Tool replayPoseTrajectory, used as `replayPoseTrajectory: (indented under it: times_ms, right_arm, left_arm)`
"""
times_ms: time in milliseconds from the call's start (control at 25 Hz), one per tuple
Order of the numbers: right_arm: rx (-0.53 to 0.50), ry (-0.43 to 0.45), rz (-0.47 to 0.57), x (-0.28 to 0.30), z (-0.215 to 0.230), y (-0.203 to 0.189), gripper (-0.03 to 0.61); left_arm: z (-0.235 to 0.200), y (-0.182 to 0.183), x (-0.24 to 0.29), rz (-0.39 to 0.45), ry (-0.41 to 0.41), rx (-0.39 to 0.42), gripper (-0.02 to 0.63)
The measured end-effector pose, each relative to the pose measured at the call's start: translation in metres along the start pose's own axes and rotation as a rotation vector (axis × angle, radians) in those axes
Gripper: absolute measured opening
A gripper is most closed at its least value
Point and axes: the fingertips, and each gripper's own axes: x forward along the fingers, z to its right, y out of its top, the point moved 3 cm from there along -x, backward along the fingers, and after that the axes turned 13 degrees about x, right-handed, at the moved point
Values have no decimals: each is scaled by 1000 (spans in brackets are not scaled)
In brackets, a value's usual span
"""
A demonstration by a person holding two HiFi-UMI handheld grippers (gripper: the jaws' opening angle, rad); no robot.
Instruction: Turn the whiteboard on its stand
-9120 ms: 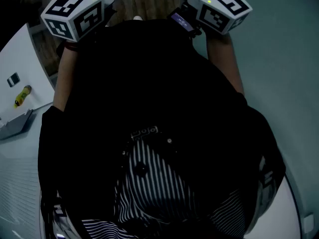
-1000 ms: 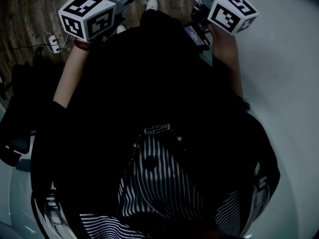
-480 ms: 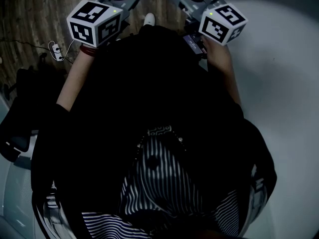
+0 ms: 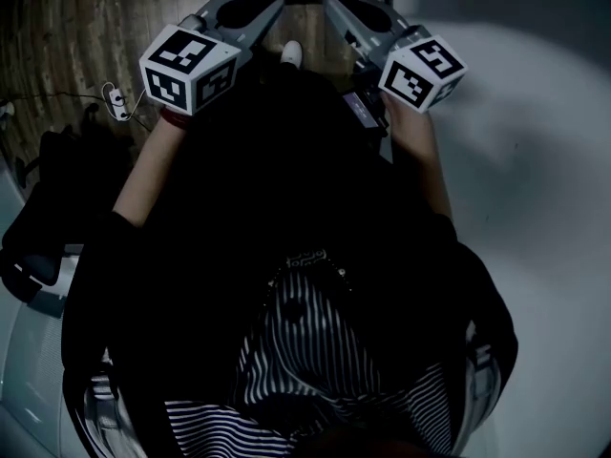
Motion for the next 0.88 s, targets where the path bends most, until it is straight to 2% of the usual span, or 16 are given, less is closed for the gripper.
replayPoseTrajectory:
  times_ms: [120,280,480,680,880]
  right_arm:
    - [-7,-48,41,17,-11,-15,0]
    - [-61,-131,103,14,-28,-11,0]
    - [-89,-204,277,-1,-20,-15,0]
    - [-90,-292,382,2,4,-31,0]
    - [-119,-390,428,-22,-8,-30,2]
  left_arm:
    - [-9,-12,-12,31,-47,27,2]
    - [-12,2,-11,84,-113,66,3]
    - [-17,2,3,138,-112,181,0]
    - [-28,-32,17,146,-191,211,0]
    - [-6,-17,15,161,-257,252,0]
